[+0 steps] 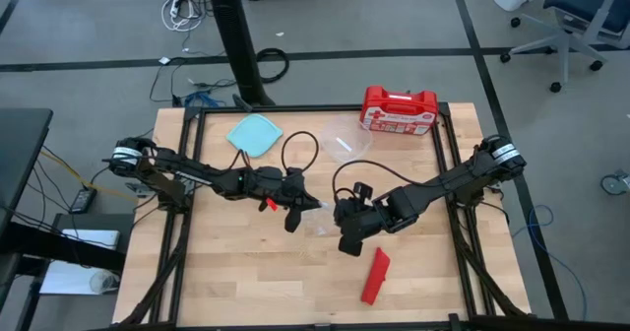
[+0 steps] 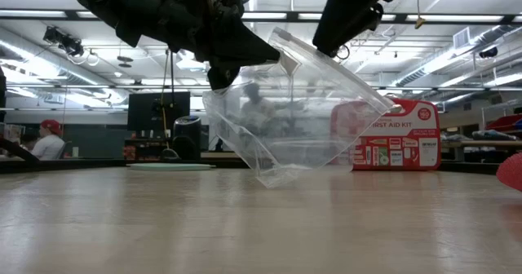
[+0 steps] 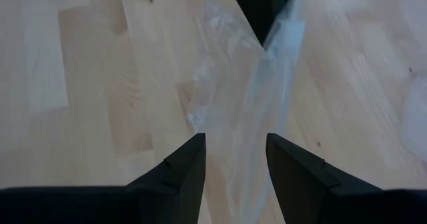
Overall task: Roll bandage
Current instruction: Open the transparent zip bag
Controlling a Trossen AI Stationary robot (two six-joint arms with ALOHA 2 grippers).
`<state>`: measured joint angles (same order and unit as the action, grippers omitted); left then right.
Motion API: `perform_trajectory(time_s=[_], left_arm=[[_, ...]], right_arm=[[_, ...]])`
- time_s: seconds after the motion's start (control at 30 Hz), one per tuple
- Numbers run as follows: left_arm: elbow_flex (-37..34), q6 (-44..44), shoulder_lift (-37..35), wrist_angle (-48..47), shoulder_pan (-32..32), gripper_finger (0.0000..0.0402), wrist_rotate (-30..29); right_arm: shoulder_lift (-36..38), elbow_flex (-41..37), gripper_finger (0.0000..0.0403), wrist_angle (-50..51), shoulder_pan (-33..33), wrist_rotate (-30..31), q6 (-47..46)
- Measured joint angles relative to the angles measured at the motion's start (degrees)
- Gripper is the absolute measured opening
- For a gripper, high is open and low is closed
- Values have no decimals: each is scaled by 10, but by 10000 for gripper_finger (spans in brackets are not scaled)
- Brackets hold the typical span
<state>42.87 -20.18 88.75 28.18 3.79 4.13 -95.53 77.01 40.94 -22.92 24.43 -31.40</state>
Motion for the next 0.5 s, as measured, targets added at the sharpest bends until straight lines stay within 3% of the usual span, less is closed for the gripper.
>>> perform_trajectory(time_s=[0.33, 0.5], left_arm=[[0, 0, 0, 24, 0, 0, 34], [0, -4, 0, 30, 0, 0, 37]], right_arm=[[0, -20, 155, -83, 2, 0, 86], [0, -66, 155, -184, 7, -4, 132]])
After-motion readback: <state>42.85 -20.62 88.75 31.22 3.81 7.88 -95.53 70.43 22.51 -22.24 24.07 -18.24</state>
